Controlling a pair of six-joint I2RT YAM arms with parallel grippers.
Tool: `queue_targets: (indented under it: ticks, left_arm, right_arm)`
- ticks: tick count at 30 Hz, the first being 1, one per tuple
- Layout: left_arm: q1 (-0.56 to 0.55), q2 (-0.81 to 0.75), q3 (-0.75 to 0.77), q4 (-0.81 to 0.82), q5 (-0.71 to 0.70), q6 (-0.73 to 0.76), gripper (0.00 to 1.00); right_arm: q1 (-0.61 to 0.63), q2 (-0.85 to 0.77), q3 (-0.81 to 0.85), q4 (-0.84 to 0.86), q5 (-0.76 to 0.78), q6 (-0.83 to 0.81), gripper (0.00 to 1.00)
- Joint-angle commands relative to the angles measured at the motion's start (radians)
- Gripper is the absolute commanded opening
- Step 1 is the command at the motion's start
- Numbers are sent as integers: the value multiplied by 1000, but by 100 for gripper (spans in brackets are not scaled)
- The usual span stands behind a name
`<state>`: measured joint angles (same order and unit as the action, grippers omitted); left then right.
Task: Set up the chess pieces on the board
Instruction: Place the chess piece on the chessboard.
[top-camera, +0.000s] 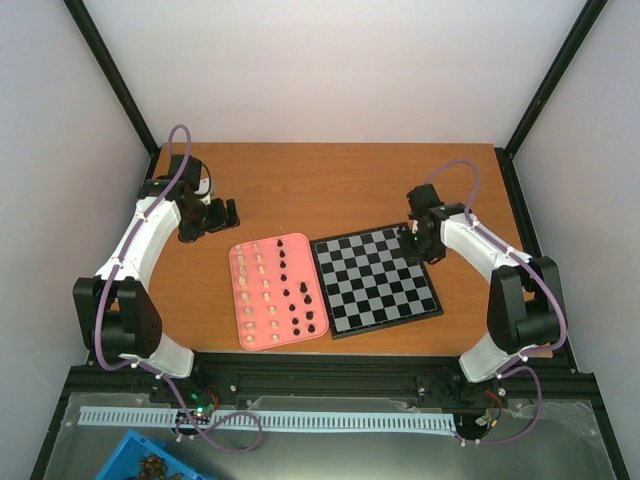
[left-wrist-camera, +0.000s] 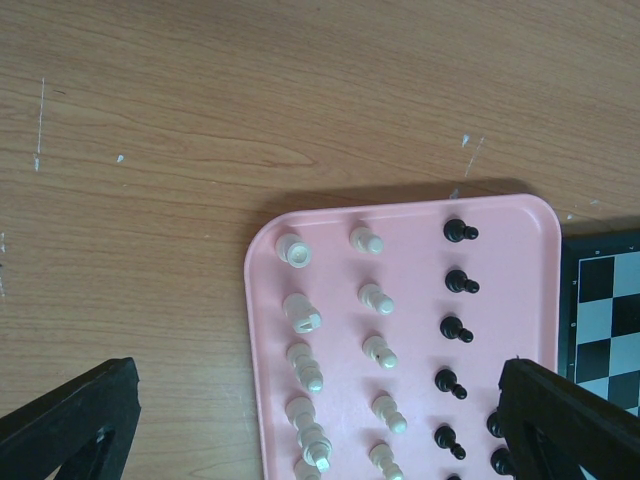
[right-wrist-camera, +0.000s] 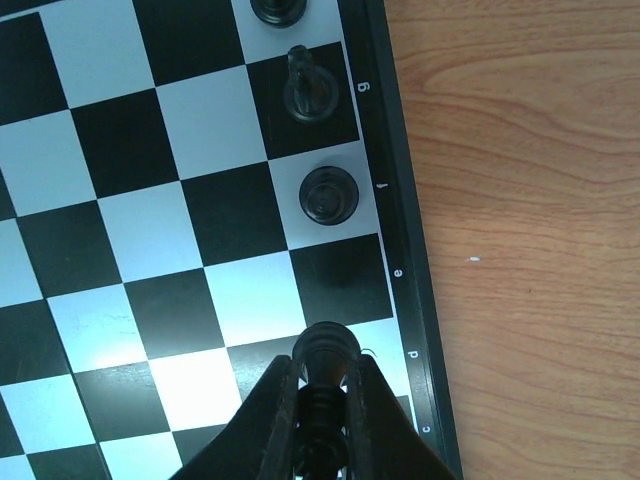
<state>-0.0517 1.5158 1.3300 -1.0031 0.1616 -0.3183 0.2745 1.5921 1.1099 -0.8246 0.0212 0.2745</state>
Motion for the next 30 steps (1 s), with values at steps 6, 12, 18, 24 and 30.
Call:
queue_targets:
  ticks: [6, 12, 18, 24, 30]
  left_arm:
    - [-6, 3, 20, -1, -3, -4, 100]
    - [-6, 0, 16, 0, -7, -1, 100]
    - [-5, 3, 15, 1, -11, 1, 100]
    - [-6, 11, 18, 0, -10, 1, 100]
    - [-6, 16, 24, -4, -14, 2, 100]
  right_arm:
    - [-9, 66, -16, 78, 7, -8, 3]
    - [-13, 89, -11, 85, 30, -10, 3]
    - [-21, 105, -7, 79, 51, -13, 3]
    - [-25, 127, 5, 82, 41, -16, 4]
    - [-26, 139, 15, 91, 33, -20, 5]
